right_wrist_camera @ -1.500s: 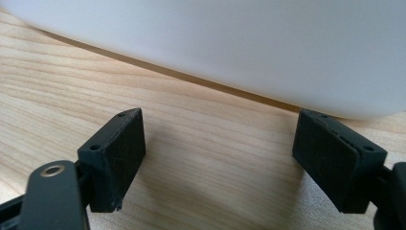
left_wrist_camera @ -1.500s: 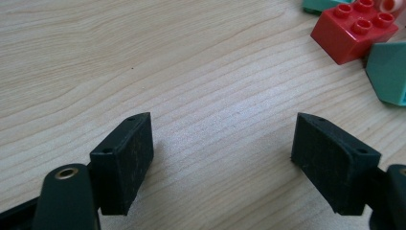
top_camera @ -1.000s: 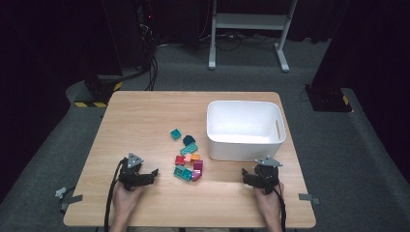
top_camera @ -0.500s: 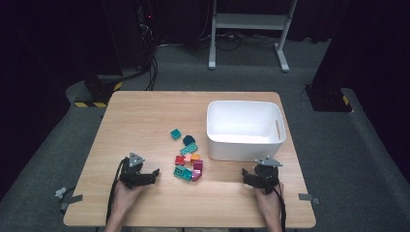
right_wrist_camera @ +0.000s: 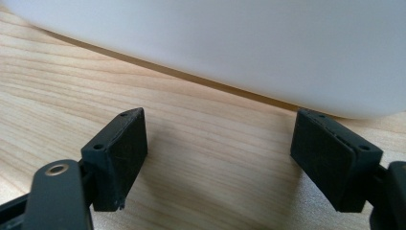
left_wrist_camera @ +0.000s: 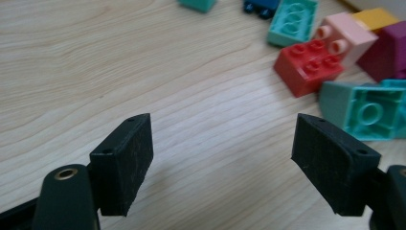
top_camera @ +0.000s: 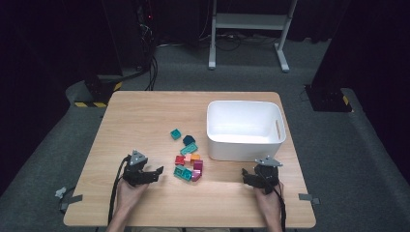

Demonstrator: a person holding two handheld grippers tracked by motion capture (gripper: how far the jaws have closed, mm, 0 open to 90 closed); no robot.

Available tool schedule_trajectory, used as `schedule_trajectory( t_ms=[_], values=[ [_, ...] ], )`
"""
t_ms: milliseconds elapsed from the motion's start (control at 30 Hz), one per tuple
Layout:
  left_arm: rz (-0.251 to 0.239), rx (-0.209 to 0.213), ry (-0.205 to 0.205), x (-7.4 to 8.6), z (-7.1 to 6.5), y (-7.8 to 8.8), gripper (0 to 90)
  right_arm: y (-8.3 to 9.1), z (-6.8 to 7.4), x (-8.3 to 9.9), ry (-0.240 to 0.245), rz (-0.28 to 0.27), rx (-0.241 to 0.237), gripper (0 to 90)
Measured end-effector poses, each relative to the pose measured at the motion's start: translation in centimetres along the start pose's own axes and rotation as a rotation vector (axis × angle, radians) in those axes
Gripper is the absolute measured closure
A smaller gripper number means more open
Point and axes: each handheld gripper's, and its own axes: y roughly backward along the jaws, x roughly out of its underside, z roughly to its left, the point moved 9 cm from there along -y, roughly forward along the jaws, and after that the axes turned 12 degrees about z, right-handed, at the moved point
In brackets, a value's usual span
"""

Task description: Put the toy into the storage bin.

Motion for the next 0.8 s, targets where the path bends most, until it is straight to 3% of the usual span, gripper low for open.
schedule_trajectory(
  t_ms=[100, 433, 800],
  values=[
    [-0.018, 0.029, -0.005, -0.3, -1.0, 0.1, 22.1, 0.0, 0.0, 0.0, 0.008, -0.004, -0.001, 21.3],
    [-0.022, 0.061, -0.059, -1.1, -4.5, -0.2, 22.5, 0.0, 0.0, 0.0, 0.008, -0.004, -0.001, 21.3],
    [-0.021, 0.065, -0.069, -2.4, -6.3, -1.4, 25.8, 0.0, 0.1, 0.0, 0.009, -0.005, -0.002, 21.7]
  ],
)
